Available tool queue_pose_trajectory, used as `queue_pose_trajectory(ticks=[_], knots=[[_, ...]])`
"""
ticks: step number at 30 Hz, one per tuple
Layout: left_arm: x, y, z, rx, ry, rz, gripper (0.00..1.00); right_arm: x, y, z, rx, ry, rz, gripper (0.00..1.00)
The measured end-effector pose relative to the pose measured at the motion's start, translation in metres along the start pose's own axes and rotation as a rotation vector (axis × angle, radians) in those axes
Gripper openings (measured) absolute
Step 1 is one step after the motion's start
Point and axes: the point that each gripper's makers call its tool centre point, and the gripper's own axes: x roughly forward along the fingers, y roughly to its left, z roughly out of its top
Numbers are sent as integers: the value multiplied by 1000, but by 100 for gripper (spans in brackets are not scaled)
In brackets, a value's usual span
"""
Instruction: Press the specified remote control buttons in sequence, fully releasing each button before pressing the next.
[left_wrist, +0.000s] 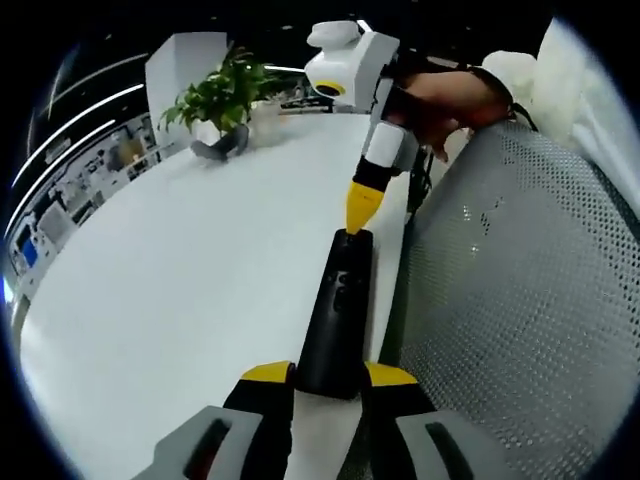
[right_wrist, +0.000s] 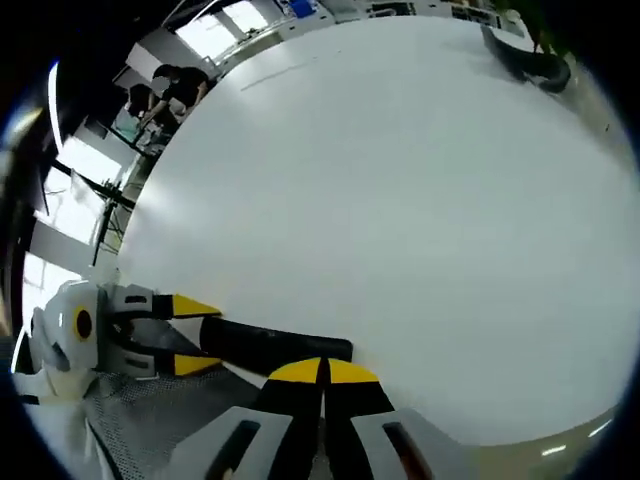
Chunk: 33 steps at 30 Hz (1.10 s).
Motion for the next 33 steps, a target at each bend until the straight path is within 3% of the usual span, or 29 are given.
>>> queue_pose_trajectory(ticks=[7, 11, 25, 33], knots=[[0, -4, 1, 48, 7, -10, 25, 1, -1, 4, -40, -14, -25, 0], [0, -6, 2, 58, 7, -19, 24, 1, 3, 9, -47, -40, -1, 0], [1, -6, 1, 18, 4, -39, 24, 5, 5, 7, -42, -23, 15, 0], [1, -6, 1, 14, 1, -39, 24, 5, 7, 5, -97, -18, -14, 0]])
